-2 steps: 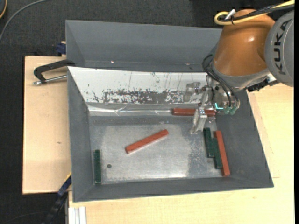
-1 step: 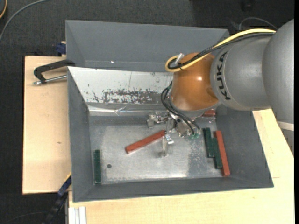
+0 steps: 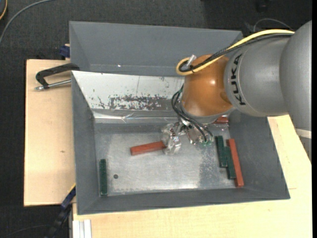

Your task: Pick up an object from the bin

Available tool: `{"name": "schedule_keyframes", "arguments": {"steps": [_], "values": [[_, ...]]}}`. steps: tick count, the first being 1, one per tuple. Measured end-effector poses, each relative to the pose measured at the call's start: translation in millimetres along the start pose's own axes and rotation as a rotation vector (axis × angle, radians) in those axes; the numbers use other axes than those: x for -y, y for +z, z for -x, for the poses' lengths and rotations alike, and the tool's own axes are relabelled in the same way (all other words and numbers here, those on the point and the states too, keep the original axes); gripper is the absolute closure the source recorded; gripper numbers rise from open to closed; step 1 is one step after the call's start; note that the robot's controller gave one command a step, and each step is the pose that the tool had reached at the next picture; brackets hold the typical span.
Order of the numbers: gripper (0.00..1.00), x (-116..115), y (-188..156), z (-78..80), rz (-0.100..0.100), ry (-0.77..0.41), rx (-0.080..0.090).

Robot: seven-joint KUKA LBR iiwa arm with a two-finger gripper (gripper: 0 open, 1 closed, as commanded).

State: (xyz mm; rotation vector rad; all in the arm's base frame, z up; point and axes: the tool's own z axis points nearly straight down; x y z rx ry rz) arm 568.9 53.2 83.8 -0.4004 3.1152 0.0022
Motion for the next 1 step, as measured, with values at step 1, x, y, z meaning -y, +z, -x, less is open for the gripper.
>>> {"name": "schedule_keyframes", "arguments": {"steps": [1], "values": [[1.0,12.3,-126.1,-22.4,-0.005,-0.386,0.01]]}}
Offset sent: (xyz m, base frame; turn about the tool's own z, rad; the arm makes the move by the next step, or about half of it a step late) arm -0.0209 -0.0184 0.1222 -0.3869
